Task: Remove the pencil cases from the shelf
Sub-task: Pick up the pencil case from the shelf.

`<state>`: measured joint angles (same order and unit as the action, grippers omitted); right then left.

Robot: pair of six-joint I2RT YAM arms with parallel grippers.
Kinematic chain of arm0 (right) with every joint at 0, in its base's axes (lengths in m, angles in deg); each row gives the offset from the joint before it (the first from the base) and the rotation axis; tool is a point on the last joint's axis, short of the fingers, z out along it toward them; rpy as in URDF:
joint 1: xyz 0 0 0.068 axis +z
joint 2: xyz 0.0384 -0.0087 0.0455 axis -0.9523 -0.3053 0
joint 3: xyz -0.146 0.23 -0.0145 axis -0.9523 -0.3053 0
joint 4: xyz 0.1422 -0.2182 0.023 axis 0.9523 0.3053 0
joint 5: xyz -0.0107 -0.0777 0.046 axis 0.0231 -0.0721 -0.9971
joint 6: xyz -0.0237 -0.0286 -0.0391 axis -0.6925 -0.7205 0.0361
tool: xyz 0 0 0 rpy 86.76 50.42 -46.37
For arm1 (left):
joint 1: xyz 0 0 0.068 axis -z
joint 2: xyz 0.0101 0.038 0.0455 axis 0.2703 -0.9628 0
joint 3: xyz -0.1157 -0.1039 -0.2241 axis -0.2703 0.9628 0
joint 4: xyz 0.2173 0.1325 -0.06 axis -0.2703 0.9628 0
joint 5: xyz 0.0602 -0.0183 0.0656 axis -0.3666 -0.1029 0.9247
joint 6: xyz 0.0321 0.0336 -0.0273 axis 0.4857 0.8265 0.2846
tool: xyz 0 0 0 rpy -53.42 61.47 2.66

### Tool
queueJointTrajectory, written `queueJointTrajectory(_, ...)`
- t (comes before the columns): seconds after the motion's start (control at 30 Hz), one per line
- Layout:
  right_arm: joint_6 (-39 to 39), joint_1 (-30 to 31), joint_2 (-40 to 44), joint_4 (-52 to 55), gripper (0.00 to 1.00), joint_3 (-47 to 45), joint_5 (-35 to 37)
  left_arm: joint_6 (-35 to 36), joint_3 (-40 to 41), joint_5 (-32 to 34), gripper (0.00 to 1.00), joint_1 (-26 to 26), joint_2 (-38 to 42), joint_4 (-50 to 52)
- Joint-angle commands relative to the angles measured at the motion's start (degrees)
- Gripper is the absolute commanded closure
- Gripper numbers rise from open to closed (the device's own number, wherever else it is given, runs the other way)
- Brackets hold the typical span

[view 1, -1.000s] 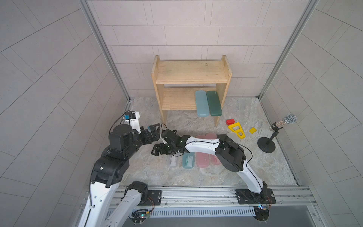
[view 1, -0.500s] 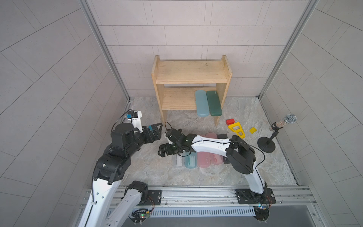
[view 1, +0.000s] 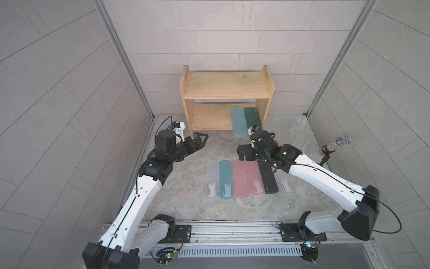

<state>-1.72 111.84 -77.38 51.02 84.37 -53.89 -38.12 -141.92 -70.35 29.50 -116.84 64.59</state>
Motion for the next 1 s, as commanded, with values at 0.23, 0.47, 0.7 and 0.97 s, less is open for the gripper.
queueJointTrajectory(0.23,-5.46,-20.99,15.41,8.49,0.00,-5.69,-11.90,-11.84,-1.28,3.47,0.00,14.17,-14.86,-23.33)
queueJointTrajectory(0.47,-3.41,-26.46,15.70,5.42,0.00,-7.67,-21.93,-13.15,-4.40,5.35,0.00,16.08,-23.38,-27.00)
queueJointTrajectory(0.7,-4.27,-29.47,16.03,5.46,0.00,-7.39,-24.17,-14.14,-10.14,3.72,0.02,17.01,-31.25,-28.38)
queueJointTrajectory(0.97,-5.47,-32.49,16.67,6.37,0.00,-7.28,-26.02,-15.18,-12.70,2.20,0.08,17.43,-36.23,-29.29)
